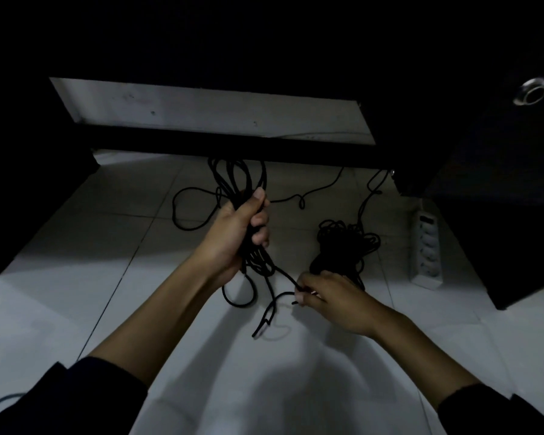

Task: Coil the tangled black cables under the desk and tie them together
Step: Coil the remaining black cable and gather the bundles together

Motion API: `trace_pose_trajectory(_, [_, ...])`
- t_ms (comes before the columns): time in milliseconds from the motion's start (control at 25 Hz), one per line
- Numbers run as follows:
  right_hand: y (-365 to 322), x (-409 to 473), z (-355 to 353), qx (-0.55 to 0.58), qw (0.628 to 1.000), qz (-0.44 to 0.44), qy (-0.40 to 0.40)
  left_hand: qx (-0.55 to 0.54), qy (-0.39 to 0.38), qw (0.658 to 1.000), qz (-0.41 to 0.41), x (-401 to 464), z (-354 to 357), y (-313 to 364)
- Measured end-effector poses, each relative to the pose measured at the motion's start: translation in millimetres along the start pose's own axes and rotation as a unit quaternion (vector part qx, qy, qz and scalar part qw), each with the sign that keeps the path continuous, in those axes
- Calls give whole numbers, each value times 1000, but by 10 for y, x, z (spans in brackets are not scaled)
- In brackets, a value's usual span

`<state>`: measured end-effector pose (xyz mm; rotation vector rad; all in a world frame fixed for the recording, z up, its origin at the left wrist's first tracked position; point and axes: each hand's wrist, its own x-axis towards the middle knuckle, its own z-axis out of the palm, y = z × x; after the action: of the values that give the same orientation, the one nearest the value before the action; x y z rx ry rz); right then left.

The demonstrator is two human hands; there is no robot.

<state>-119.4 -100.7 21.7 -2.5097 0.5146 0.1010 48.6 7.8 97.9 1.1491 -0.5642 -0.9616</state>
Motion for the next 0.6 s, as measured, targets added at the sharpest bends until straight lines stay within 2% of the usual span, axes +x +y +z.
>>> trace_pose_trajectory(120, [27,-31,-49,-19,999,-10,34,42,-13,999,-8,-28,-38,-24])
trace_pose_trajectory(240, [-30,-71,-237,70,989,-31,123,105,-17,994,-14,-33,-87,-8])
trace_pose_trajectory(320, [-112,-79,-372,24,986,-72,150,141,-26,990,-20,-38,-88,-14])
trace_pose_trajectory(480, [-395,-74,-575,-121,984,-105,81,199,-41,979,-13,-51,-18,-65])
trace_pose_trajectory(600, [-595,-77,-604,-121,982,-126,69,206,-54,977,-24,-60,33,-66])
